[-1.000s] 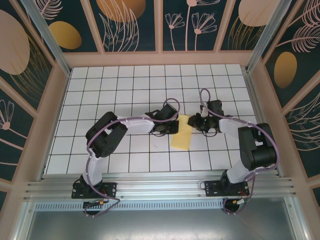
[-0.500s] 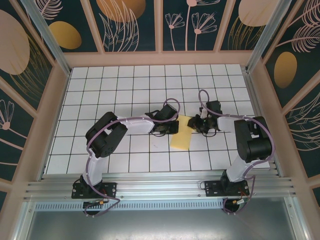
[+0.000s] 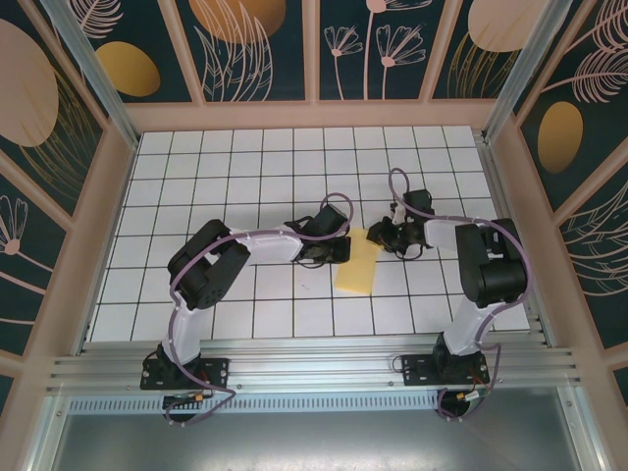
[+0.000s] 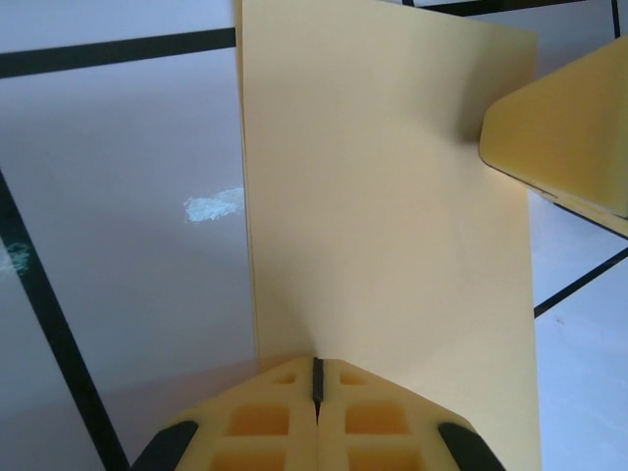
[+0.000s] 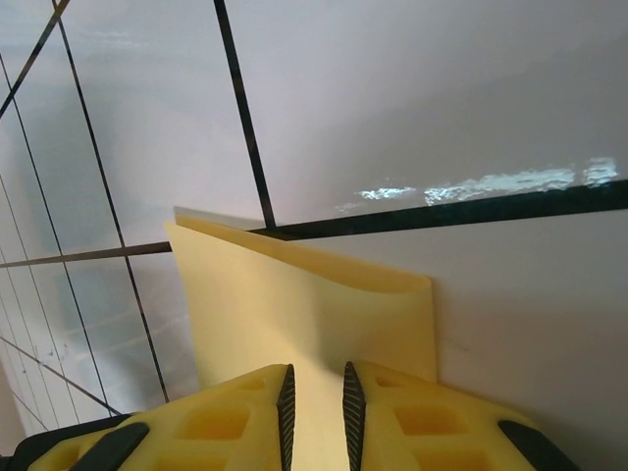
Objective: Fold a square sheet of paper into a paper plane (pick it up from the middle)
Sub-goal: Fold the square sheet of paper in half at the center of the table.
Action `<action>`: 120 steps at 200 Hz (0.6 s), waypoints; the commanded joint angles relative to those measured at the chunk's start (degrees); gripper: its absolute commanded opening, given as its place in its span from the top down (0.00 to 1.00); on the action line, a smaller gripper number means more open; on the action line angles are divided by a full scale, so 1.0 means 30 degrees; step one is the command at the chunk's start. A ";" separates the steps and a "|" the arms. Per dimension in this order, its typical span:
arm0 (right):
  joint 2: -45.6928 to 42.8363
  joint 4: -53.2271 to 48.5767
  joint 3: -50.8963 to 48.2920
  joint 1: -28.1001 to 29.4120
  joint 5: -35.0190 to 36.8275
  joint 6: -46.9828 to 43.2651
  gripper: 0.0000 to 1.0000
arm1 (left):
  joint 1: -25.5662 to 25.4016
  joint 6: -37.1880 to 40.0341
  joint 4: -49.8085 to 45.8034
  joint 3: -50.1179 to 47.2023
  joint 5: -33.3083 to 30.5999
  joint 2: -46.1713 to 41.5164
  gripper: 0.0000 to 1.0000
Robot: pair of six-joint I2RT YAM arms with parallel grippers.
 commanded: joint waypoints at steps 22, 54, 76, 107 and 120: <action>-0.0207 -0.0561 0.1062 -0.0123 -0.0037 -0.0451 0.75 | -0.0049 0.0432 -0.2621 -0.0739 -0.0865 0.0409 1.00; 0.0411 -0.0765 0.1923 -0.0400 -0.0200 -0.0605 0.75 | -0.0050 0.0406 -0.2585 -0.0768 -0.0865 0.0399 1.00; 0.1251 -0.0615 0.1935 -0.0564 0.0042 -0.0697 0.75 | -0.0048 0.0391 -0.2588 -0.0768 -0.0865 0.0379 1.00; 0.1764 -0.0304 0.1322 -0.0658 0.0443 -0.0672 0.76 | -0.0053 0.0362 -0.2585 -0.0790 -0.0894 0.0377 1.00; 0.1923 -0.0289 0.1298 -0.0789 0.0440 -0.0642 0.76 | -0.0052 0.0376 -0.2599 -0.0768 -0.0865 0.0404 1.00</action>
